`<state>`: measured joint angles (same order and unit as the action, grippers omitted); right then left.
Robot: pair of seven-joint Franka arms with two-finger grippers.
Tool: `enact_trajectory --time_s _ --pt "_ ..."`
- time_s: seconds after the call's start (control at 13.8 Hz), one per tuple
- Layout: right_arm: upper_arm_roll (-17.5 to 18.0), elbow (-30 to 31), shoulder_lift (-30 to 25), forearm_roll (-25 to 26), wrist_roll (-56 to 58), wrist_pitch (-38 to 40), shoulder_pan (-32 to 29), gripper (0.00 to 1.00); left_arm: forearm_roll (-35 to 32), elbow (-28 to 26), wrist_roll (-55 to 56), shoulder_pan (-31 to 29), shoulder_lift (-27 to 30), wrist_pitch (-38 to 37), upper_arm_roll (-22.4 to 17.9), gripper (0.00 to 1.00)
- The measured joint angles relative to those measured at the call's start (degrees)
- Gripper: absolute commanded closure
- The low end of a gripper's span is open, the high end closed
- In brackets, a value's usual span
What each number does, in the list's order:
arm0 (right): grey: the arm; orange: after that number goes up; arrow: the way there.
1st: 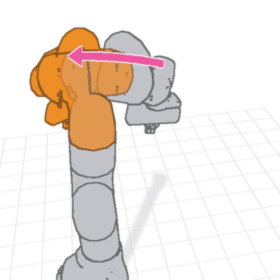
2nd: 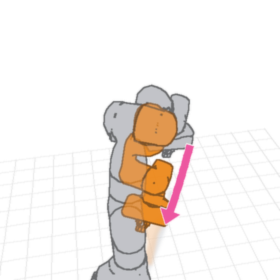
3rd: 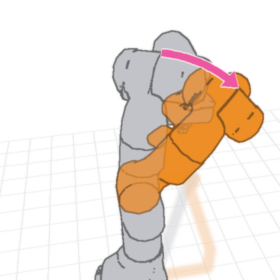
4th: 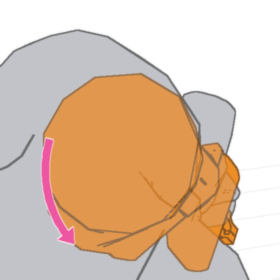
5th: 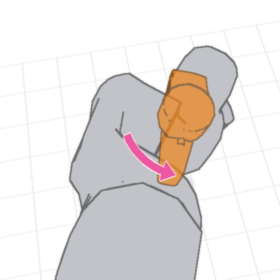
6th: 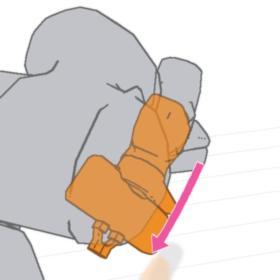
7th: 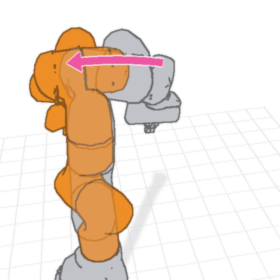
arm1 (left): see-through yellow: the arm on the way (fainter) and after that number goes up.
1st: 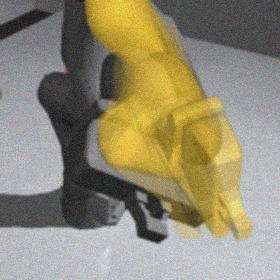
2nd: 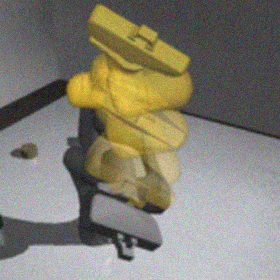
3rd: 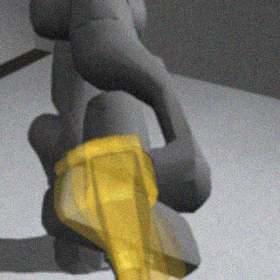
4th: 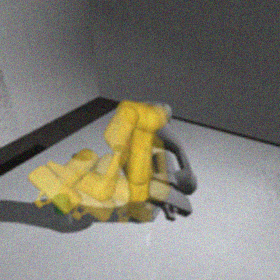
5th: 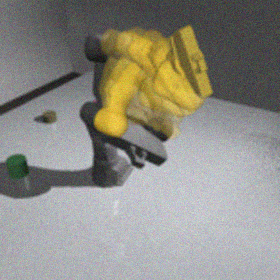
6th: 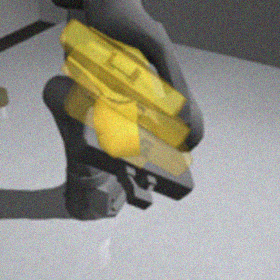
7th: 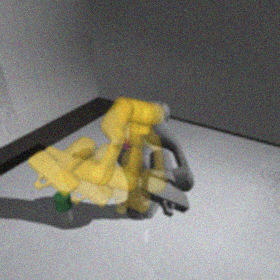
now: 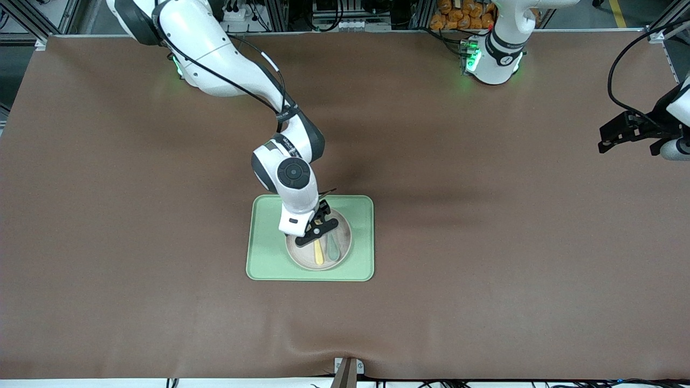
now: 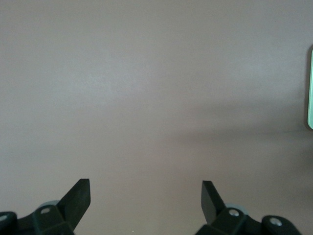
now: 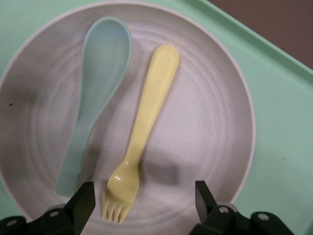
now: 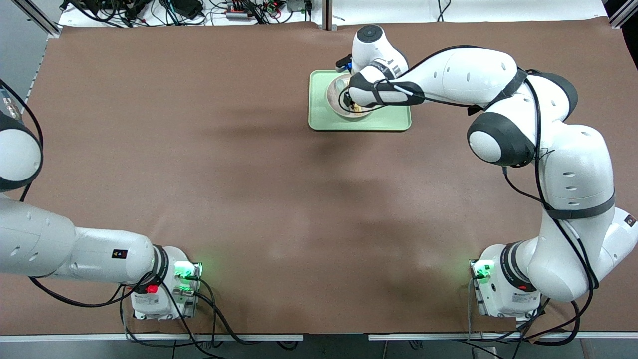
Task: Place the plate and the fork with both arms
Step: 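Lower the right gripper and grasp the yellow fork's handle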
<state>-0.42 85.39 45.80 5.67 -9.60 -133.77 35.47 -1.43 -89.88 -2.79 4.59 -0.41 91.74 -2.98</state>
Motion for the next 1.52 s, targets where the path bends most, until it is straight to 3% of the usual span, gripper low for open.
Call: enact_trajectory --time_s 0.07,0.36,0.44,0.58,0.73,1.52 --pt "0.0 0.0 0.2 0.0 0.0 -0.7 0.0 0.16 0.0 0.0 0.0 0.0 0.0 0.0 0.0 0.0" --pt "-0.1 0.0 1.8 0.0 -0.1 -3.0 0.0 0.22 0.0 -0.1 0.0 0.1 -0.1 0.0 0.0 0.0" --pt "-0.2 0.0 1.9 0.0 -0.1 -3.2 -0.1 0.29 0.0 -0.1 0.0 0.1 -0.1 0.0 0.0 0.0" --pt "-0.2 0.0 1.9 0.0 -0.1 -3.3 -0.1 0.6 0.0 -0.1 0.0 0.2 -0.2 0.0 0.0 0.0" --pt "-0.2 -0.1 1.9 0.0 -0.2 -3.5 -0.3 0.99 0.0 -0.2 0.0 0.2 -0.2 0.0 0.0 0.0" --pt "-0.2 -0.4 1.3 0.0 -2.4 -2.1 -0.3 1.0 0.0 -0.3 0.0 0.3 -0.5 0.0 0.0 0.0"
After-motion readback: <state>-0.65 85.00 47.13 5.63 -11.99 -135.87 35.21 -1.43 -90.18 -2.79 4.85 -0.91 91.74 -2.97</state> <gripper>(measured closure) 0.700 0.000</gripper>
